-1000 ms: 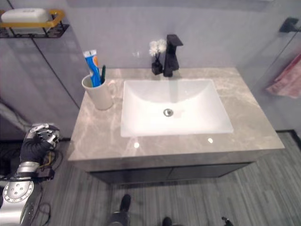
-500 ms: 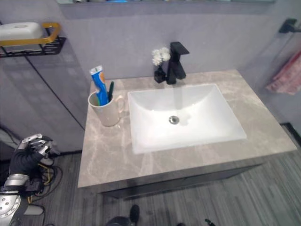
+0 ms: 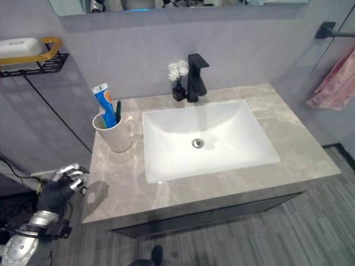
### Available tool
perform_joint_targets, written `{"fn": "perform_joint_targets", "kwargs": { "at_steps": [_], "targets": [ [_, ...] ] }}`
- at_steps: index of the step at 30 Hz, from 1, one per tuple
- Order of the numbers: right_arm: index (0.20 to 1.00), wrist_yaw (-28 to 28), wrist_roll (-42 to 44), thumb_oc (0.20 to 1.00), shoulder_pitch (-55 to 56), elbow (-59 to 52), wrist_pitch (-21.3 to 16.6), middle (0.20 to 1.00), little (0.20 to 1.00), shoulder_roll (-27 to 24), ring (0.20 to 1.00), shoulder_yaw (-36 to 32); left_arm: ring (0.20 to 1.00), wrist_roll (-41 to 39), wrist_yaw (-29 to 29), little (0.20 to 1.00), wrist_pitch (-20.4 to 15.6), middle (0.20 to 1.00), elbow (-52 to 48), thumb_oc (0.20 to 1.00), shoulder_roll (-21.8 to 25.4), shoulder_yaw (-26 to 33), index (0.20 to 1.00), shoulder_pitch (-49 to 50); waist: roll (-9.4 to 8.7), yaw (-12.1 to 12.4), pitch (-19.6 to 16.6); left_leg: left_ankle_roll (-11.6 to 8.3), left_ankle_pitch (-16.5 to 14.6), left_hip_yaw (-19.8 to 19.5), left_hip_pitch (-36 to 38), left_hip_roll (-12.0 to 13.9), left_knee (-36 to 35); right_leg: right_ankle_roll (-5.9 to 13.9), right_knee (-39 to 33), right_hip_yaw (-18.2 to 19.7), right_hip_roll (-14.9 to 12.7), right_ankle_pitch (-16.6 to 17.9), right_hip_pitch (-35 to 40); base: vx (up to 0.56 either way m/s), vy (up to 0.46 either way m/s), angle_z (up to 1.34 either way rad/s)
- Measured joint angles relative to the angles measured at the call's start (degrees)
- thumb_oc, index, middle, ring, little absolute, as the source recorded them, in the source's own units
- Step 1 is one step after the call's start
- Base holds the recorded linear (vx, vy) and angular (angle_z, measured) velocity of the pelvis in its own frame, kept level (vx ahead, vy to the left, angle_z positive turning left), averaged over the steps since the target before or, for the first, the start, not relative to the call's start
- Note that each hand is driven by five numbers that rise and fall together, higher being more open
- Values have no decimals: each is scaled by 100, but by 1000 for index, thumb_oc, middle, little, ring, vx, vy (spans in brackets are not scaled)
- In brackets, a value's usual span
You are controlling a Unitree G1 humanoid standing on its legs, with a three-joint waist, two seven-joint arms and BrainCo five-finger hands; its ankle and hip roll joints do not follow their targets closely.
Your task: Put brush and paste in cup on sink, flatten towel.
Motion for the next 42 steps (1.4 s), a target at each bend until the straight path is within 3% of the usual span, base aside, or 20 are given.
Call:
{"fn": "perform_joint_targets", "kwargs": {
  "at_steps": [8, 23, 32, 42],
  "targets": [
    [1000, -74, 160, 1000, -39, -8, -12, 1000, 1000, -31, 1000, -4, 200, -228, -39, 200, 166, 200, 476, 200, 150, -95, 200, -232, 36, -69, -27, -139, 98, -124, -293, 220, 0, -113, 1, -15, 228, -36, -230, -4, -49, 5],
    [1000, 44, 163, 1000, -98, -282, 23, 1000, 1000, -321, 1000, 168, 200, -638, 73, 200, 415, 200, 983, 200, 658, -137, 200, -841, 223, -332, -134, -214, 131, -116, -384, 413, -6, -242, 1, -4, 414, -81, -358, 27, -11, -1],
    [1000, 187, 144, 1000, -112, -652, 55, 1000, 1000, -484, 1000, 245, 200, -596, 385, 200, 363, 200, 1724, 200, 1044, 138, 200, -1387, -52, -490, -195, -242, 96, 136, -276, 493, -11, -250, -1, 249, 466, -84, -403, 82, 1, -14],
    [1000, 319, 142, 1000, -77, -881, 77, 1000, 1000, -483, 1000, 435, 200, -316, 656, 200, 322, 200, 2159, 200, 1051, 209, 200, -1852, -164, -487, -156, -244, 96, 198, -284, 528, -11, -258, -2, 314, 491, -79, -433, 24, 1, -4]
  ]
}}
